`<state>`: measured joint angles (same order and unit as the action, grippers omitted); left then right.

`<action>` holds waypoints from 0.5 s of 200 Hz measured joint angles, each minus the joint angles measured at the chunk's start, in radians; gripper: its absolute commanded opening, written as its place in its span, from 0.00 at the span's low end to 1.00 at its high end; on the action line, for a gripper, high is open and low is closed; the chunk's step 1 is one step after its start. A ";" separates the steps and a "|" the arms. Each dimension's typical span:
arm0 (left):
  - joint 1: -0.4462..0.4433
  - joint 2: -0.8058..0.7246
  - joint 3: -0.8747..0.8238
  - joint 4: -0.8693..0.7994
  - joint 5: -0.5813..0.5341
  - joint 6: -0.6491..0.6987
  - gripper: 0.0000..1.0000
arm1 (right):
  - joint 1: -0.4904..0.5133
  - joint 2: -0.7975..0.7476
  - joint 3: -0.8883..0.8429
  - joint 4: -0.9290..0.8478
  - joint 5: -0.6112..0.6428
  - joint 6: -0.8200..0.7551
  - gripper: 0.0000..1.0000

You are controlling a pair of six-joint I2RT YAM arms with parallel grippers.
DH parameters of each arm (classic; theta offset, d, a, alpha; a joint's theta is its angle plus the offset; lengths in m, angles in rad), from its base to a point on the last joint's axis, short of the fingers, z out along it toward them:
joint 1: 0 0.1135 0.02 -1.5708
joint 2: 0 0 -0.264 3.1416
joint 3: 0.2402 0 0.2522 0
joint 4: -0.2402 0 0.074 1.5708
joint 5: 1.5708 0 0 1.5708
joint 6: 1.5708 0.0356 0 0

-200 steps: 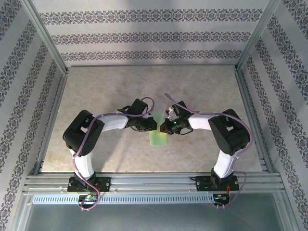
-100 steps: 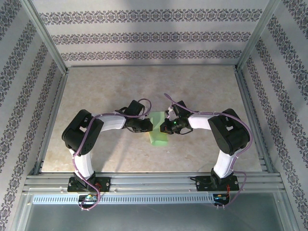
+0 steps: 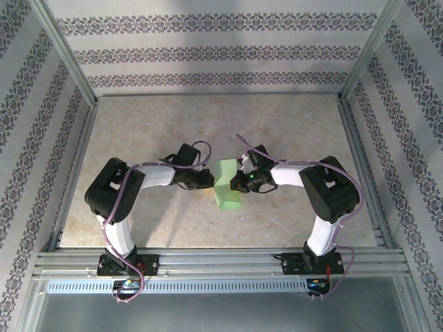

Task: Fold a paper plane with a square sheet of paper (fold left side to right side)
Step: First fold the square sheet of paper in half at the center of the table.

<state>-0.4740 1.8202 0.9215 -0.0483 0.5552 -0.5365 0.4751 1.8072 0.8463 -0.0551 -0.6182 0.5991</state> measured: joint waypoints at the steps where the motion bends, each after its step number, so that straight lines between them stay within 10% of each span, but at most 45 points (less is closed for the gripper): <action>1: 0.001 -0.001 -0.001 -0.002 -0.002 0.000 0.13 | 0.000 0.000 0.000 0.000 0.000 0.000 0.00; 100: 0.016 -0.188 -0.004 -0.041 -0.035 0.039 0.06 | 0.001 -0.003 -0.002 0.001 0.003 0.000 0.00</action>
<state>-0.4583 1.6318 0.9176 -0.0891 0.5198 -0.4976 0.4759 1.8046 0.8440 -0.0544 -0.6151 0.5987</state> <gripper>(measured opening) 0.073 0.055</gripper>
